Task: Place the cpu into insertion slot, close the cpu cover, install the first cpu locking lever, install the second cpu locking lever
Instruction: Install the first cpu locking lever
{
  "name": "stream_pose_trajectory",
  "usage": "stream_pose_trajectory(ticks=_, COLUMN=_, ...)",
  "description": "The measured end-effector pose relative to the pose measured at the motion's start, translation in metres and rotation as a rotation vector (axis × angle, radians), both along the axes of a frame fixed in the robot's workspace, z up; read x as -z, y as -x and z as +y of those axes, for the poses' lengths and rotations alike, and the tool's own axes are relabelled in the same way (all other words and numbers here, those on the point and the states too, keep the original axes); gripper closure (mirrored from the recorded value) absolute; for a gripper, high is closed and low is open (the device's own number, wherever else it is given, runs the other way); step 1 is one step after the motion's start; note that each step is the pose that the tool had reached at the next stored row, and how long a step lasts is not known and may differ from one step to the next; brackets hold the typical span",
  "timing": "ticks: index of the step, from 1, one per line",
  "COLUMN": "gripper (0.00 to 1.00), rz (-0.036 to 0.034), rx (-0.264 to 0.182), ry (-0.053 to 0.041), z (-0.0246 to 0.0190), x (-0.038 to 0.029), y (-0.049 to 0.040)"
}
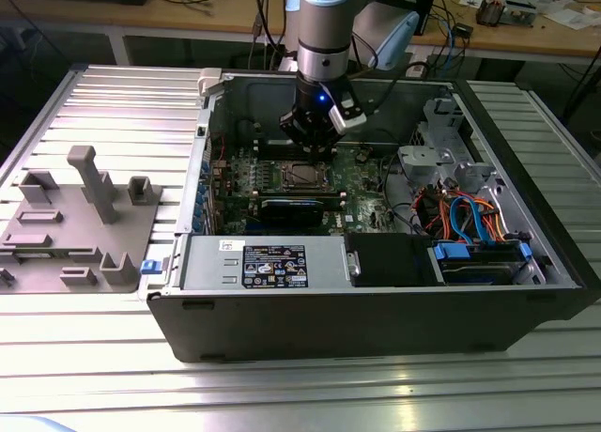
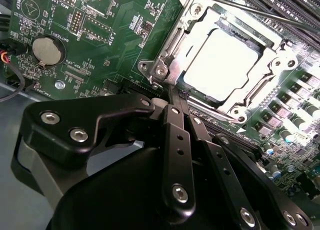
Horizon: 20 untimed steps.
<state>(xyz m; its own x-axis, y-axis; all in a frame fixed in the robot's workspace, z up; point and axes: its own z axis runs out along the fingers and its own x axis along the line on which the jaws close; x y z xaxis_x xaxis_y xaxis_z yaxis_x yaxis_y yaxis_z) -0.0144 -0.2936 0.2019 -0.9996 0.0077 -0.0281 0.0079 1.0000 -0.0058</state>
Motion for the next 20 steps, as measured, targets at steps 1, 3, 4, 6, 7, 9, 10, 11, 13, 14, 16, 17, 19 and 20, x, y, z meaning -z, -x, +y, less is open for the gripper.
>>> stream_pose_trajectory(ticks=1, gripper=0.89, rz=0.0, rx=0.0, ry=-0.0034, z=0.0001, x=0.0001, y=0.0)
stream_pose_trajectory(ticks=3, gripper=0.89, rz=-0.0001, rx=0.0, ry=-0.0077, z=0.0, x=0.0001, y=0.0)
stream_pose_trajectory(ticks=4, gripper=0.89, rz=-0.0001, rx=0.0, ry=-0.0081, z=0.0, x=0.0001, y=0.0)
stream_pose_trajectory(ticks=6, gripper=0.89, rz=-0.0005, rx=0.0, ry=-0.009, z=0.0001, x=-0.0011, y=-0.0001)
stream_pose_trajectory(ticks=7, gripper=0.89, rz=-0.0002, rx=0.0, ry=-0.0086, z=0.0001, x=-0.0025, y=0.0)
stream_pose_trajectory(ticks=9, gripper=0.89, rz=0.0, rx=0.0, ry=-0.0081, z=0.0, x=-0.0057, y=0.0)
stream_pose_trajectory(ticks=10, gripper=0.89, rz=0.0, rx=0.0, ry=-0.0081, z=0.0, x=-0.0065, y=0.0)
stream_pose_trajectory(ticks=11, gripper=0.89, rz=-0.0001, rx=0.0, ry=-0.0082, z=0.0, x=-0.0068, y=0.0)
stream_pose_trajectory(ticks=13, gripper=0.89, rz=-0.0001, rx=0.0, ry=-0.0078, z=-0.0001, x=-0.0068, y=0.0)
stream_pose_trajectory(ticks=14, gripper=0.89, rz=0.0001, rx=0.0, ry=-0.007, z=-0.0009, x=-0.0069, y=0.0)
stream_pose_trajectory(ticks=16, gripper=0.89, rz=0.0, rx=0.0, ry=-0.006, z=-0.0025, x=-0.0067, y=0.0)
stream_pose_trajectory(ticks=17, gripper=0.89, rz=0.0, rx=0.0, ry=-0.0051, z=-0.0035, x=-0.0066, y=0.0)
stream_pose_trajectory(ticks=19, gripper=0.89, rz=0.0, rx=0.0, ry=-0.0049, z=-0.0036, x=-0.0065, y=0.0)
stream_pose_trajectory(ticks=20, gripper=0.89, rz=0.0, rx=0.0, ry=-0.0048, z=-0.0036, x=-0.0066, y=0.0)
